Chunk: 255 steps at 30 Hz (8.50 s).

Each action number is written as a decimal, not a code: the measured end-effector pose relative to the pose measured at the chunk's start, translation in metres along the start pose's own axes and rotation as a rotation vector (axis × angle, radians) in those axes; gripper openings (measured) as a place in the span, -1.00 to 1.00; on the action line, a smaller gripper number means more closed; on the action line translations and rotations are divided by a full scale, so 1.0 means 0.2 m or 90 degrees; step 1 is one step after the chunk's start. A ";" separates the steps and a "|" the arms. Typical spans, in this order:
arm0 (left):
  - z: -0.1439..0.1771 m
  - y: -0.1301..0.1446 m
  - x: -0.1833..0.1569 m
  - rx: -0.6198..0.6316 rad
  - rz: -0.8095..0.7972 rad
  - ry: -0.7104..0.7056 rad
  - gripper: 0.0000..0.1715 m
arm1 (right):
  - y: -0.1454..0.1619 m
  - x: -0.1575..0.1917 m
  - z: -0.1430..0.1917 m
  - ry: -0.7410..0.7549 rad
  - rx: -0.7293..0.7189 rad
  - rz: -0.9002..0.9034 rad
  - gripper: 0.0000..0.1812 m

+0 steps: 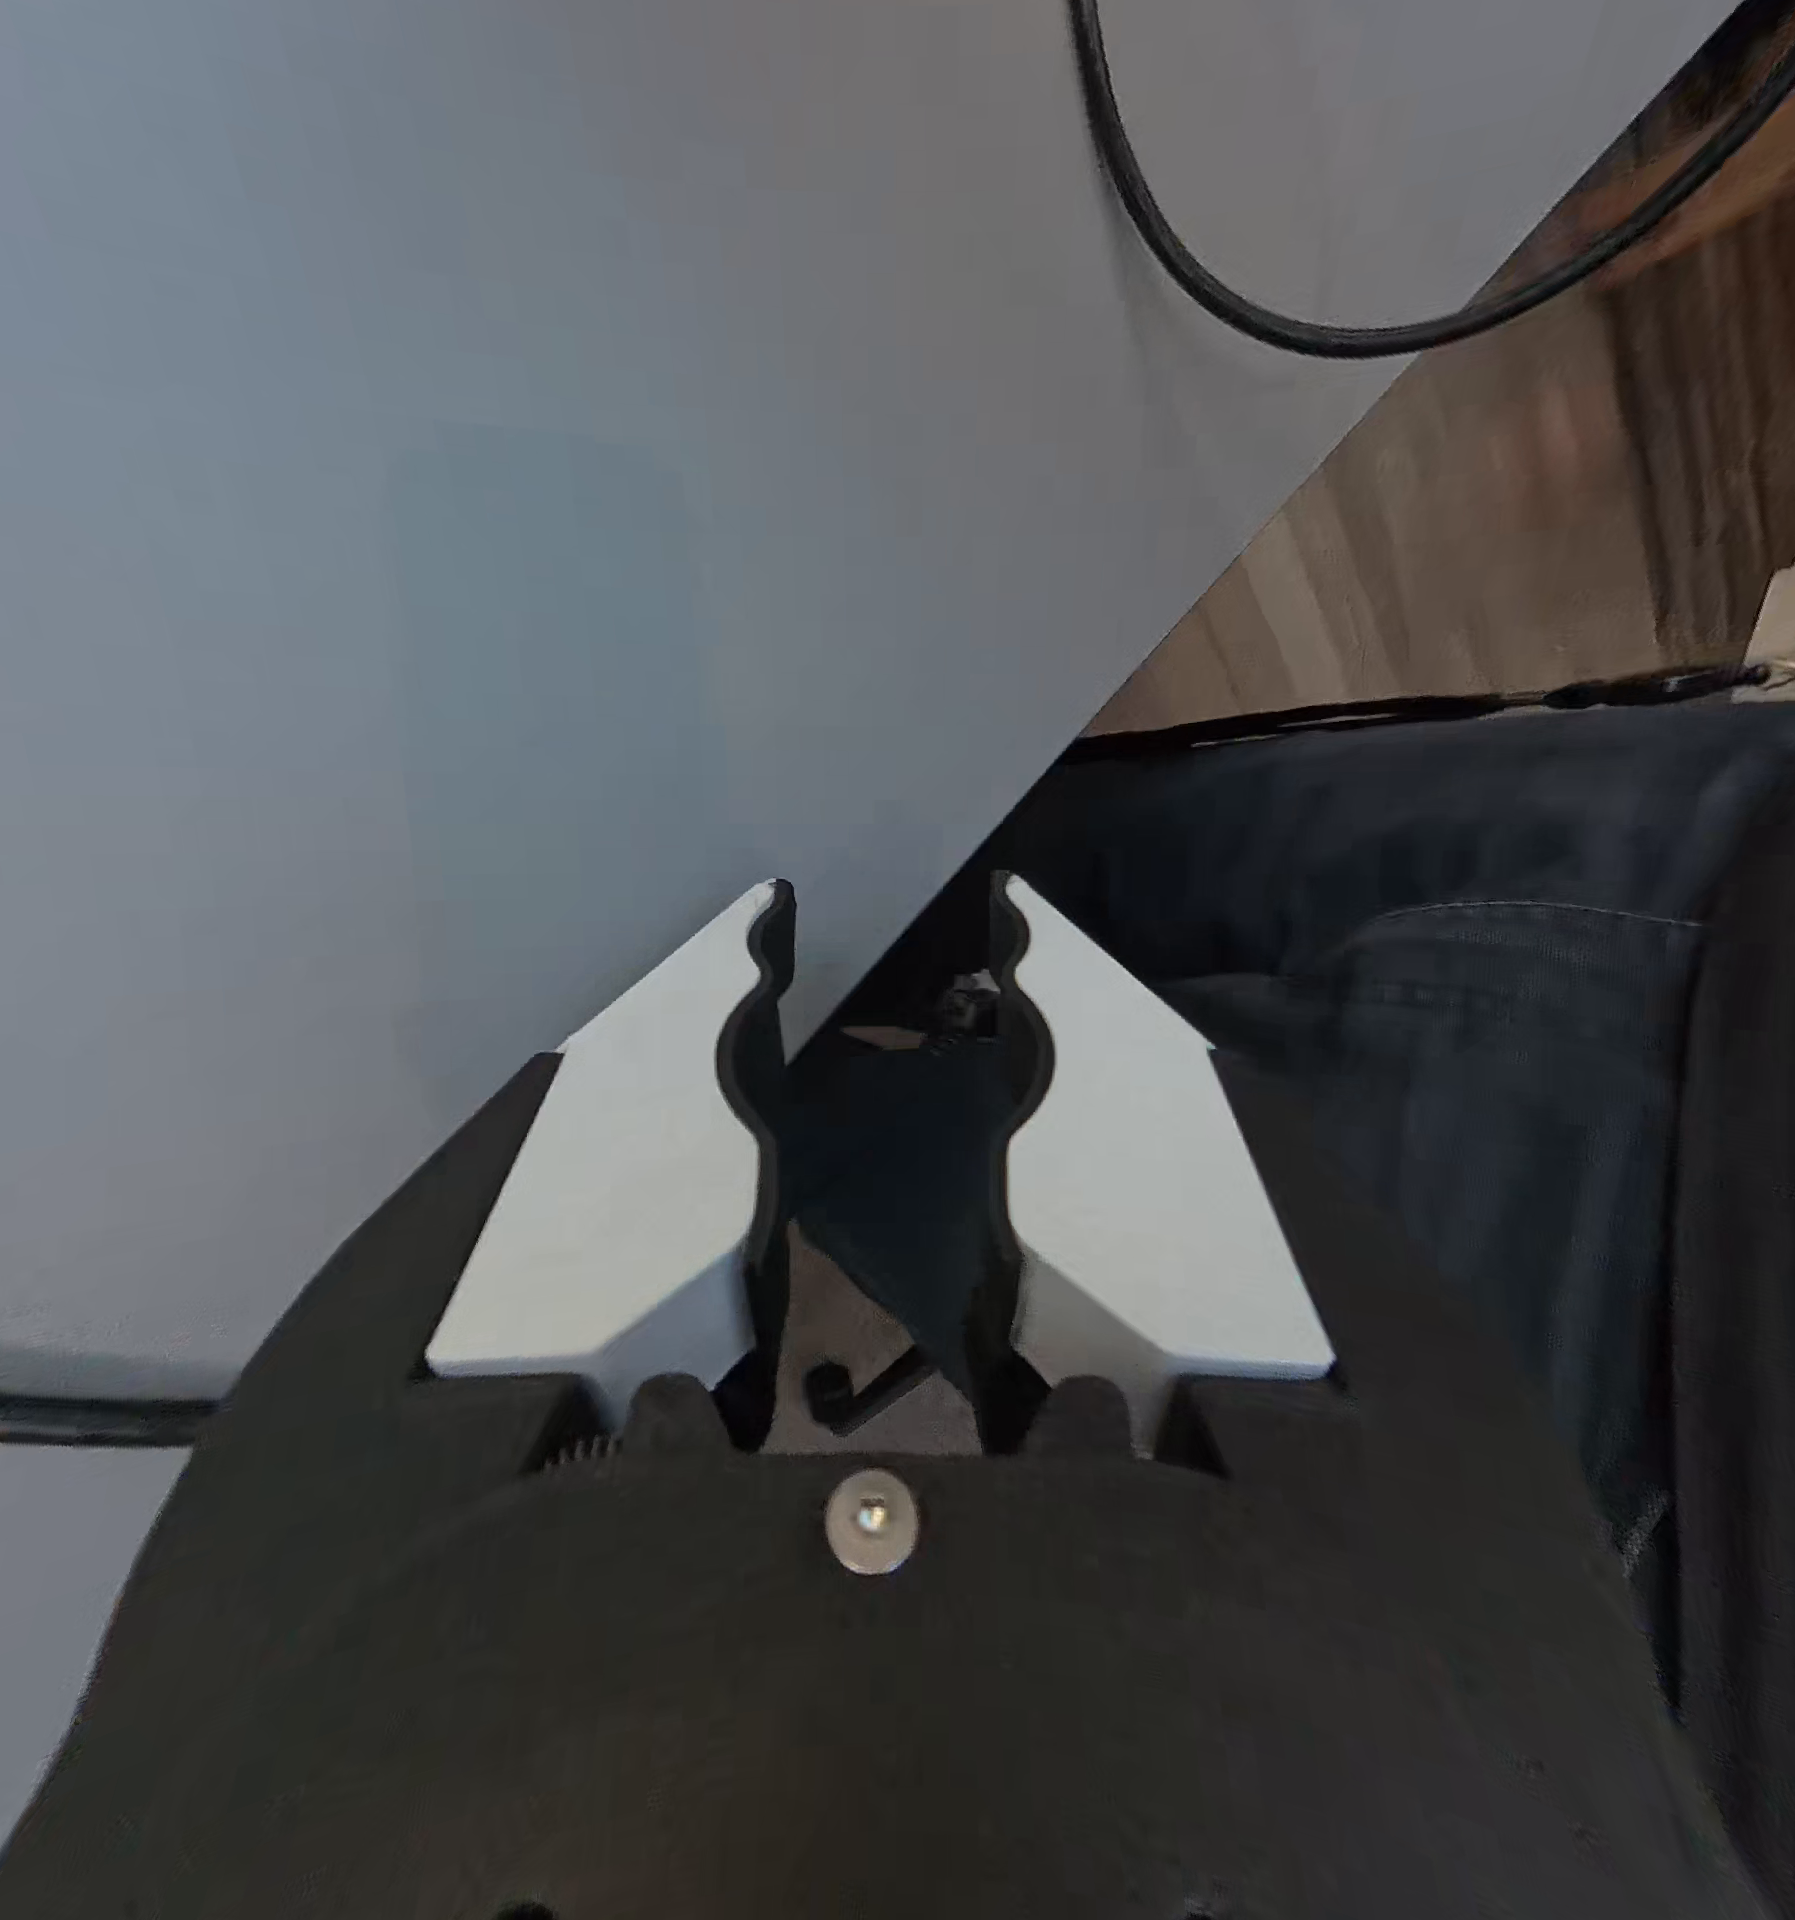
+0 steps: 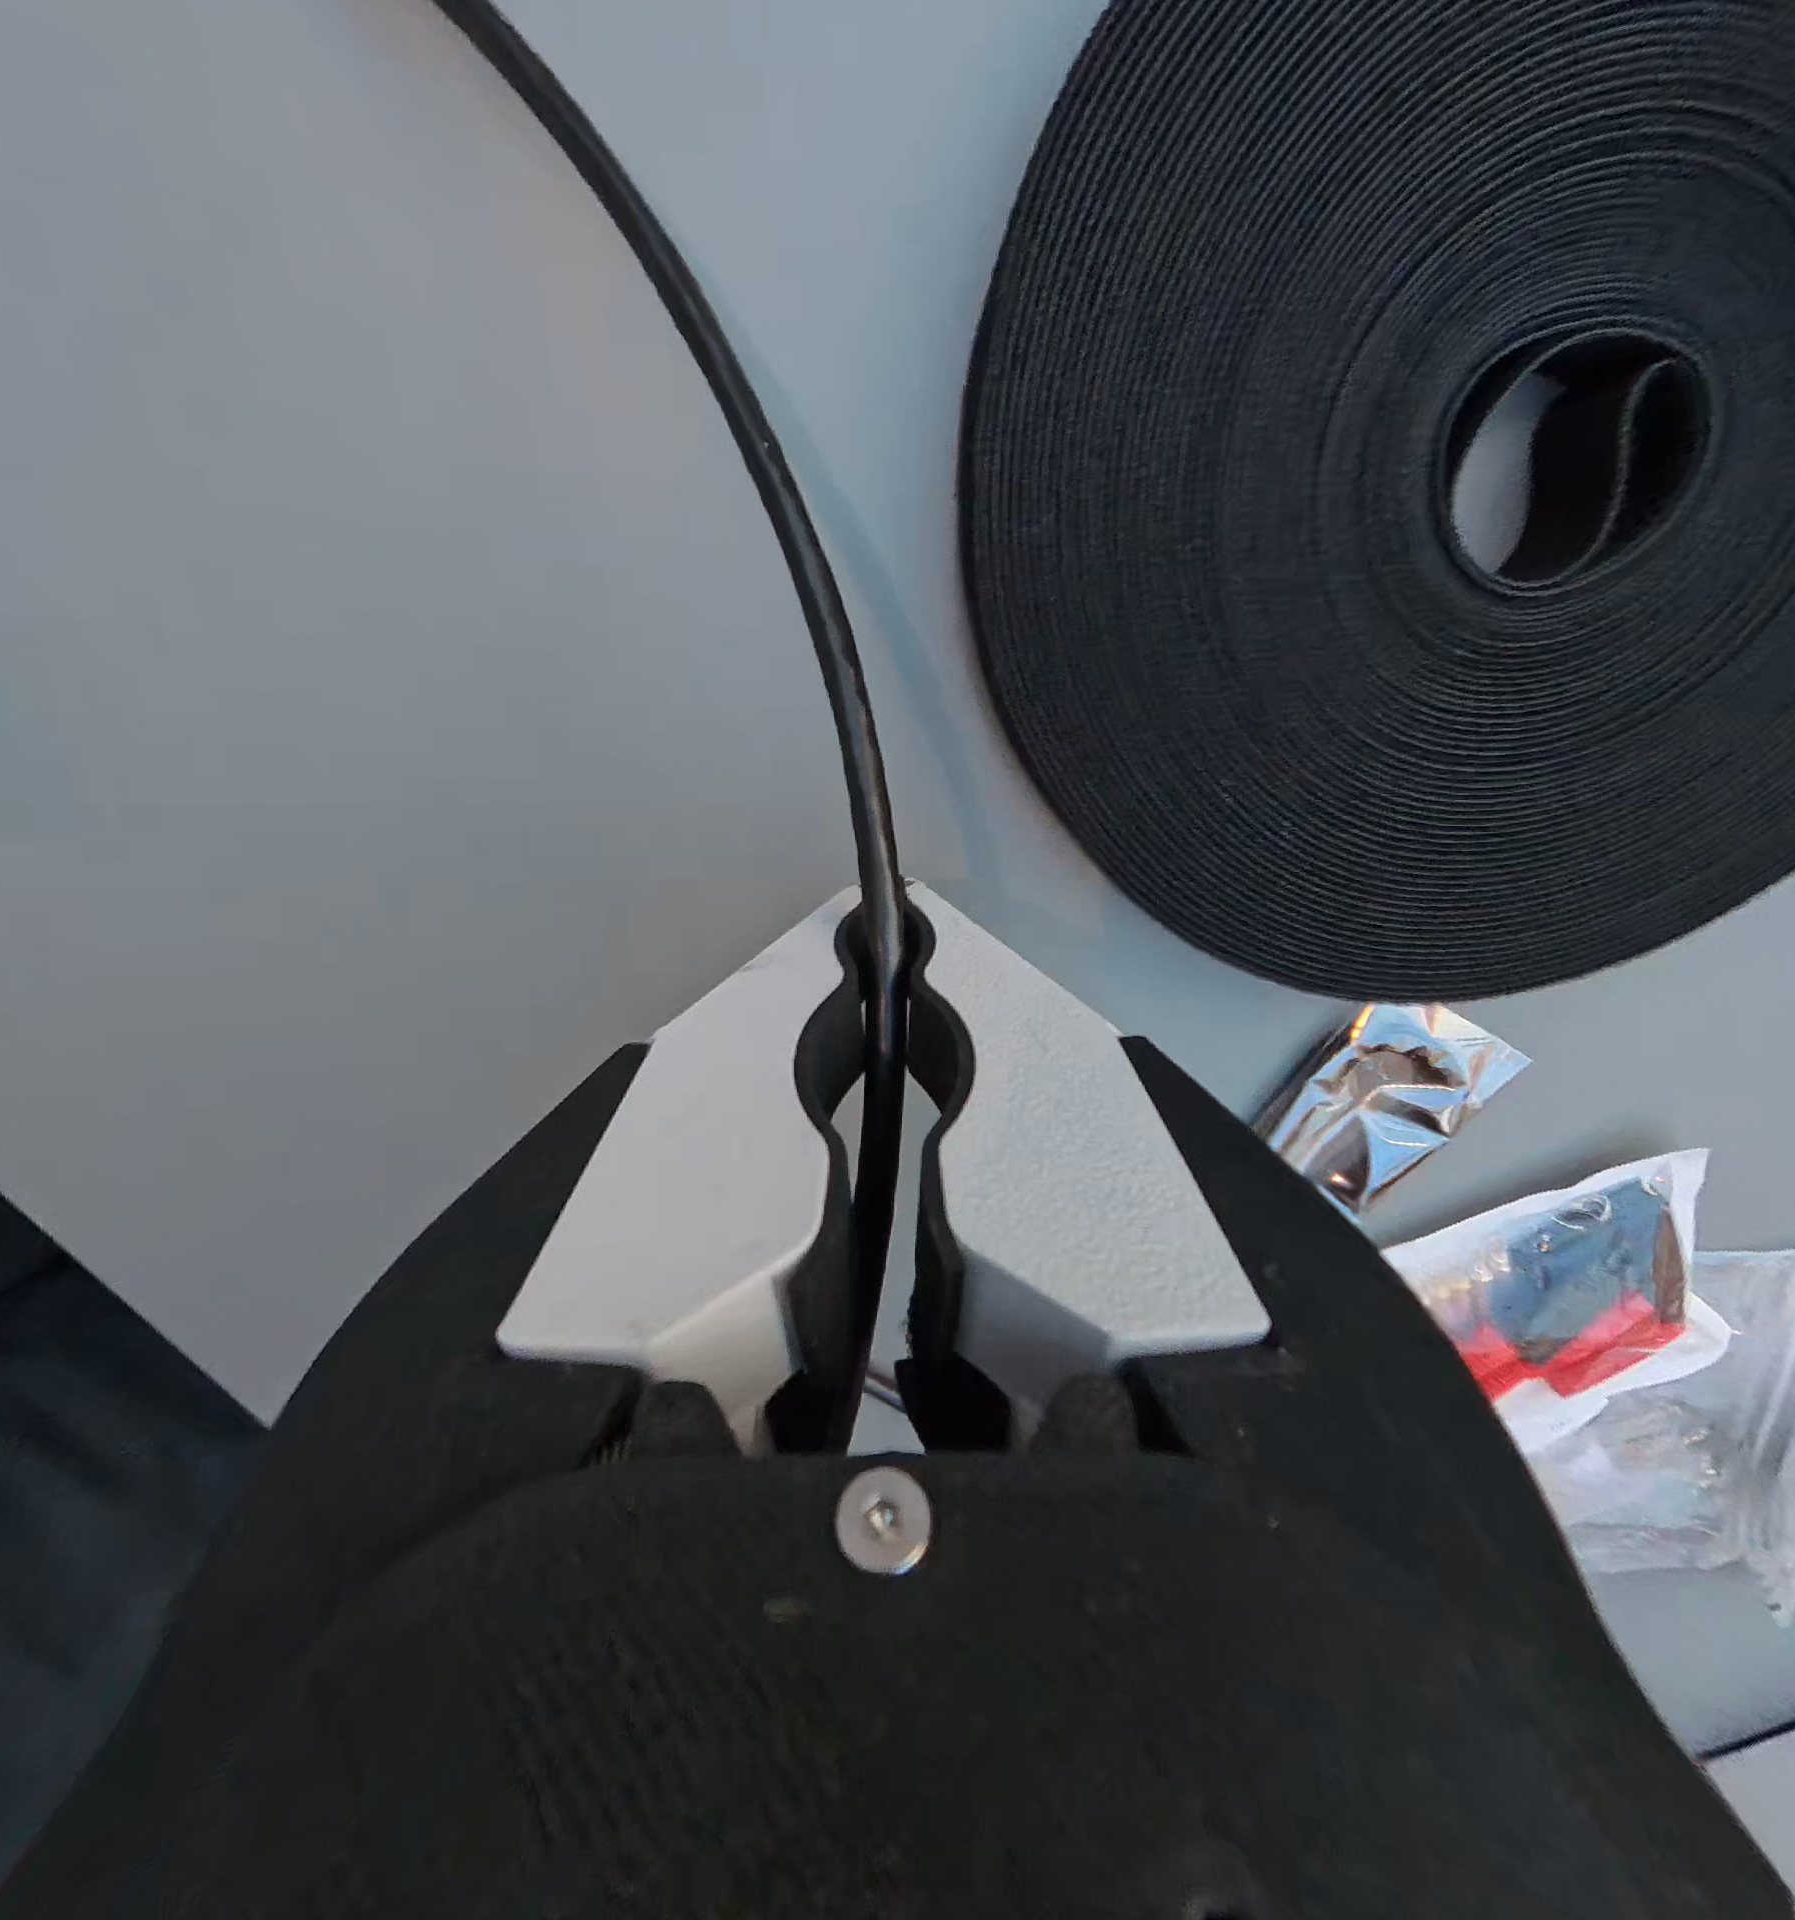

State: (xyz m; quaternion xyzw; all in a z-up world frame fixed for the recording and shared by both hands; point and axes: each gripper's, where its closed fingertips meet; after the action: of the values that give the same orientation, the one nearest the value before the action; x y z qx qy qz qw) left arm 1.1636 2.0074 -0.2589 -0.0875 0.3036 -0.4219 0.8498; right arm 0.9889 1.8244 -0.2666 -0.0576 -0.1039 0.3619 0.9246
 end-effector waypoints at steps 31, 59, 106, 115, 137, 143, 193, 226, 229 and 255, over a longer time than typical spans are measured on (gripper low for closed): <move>-0.12 -0.04 0.08 0.084 -0.263 -0.059 -0.95 | -0.17 -0.03 0.96 -0.064 -0.383 -0.135 -0.35; -0.37 -0.45 0.01 0.019 -0.074 -0.158 -0.92 | 0.67 0.66 0.45 -0.165 -0.456 -0.384 -0.95; 0.95 -2.26 -1.37 -0.213 -0.034 0.579 -1.00 | 0.77 0.27 0.70 0.136 -0.518 -0.208 -1.00; 1.04 -2.54 -1.14 -0.403 -0.148 0.312 -1.00 | 0.84 0.72 1.20 -0.261 -0.787 -0.288 -1.00; 1.39 -2.23 -0.44 -0.592 0.016 0.218 -0.91 | 0.79 0.12 2.47 0.118 -0.425 -0.012 -1.00; 1.58 -2.08 -0.51 -0.587 -0.047 0.243 -0.89 | 0.63 0.10 2.67 0.160 -0.332 0.111 -1.00; 0.09 -0.15 0.56 -0.008 0.305 -0.275 -0.75 | 0.35 0.61 1.54 -0.128 -0.288 0.218 -1.00; 0.20 -1.09 0.21 0.113 0.546 0.422 -0.75 | -0.06 0.76 1.62 -0.092 -0.299 0.406 -1.00; 0.22 -1.14 0.16 0.116 0.511 0.455 -0.99 | -0.03 0.77 1.60 -0.102 -0.299 0.390 -1.00; 0.13 0.06 0.47 -0.136 0.592 0.014 -1.00 | 0.51 0.83 0.62 -0.265 -0.002 0.243 -1.00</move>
State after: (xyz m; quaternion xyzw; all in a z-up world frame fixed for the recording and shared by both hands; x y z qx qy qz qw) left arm 1.2304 1.9386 -0.2845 -0.0247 0.3616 0.0357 0.9313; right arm 1.0124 2.0165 -0.1401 -0.0024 -0.2792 0.5333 0.7985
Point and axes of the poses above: each gripper's, where its closed fingertips meet, z back along the fingers, y out of its underside, x = y × z across the jaws, and after that the axes turned 8 degrees about -y, right-handed
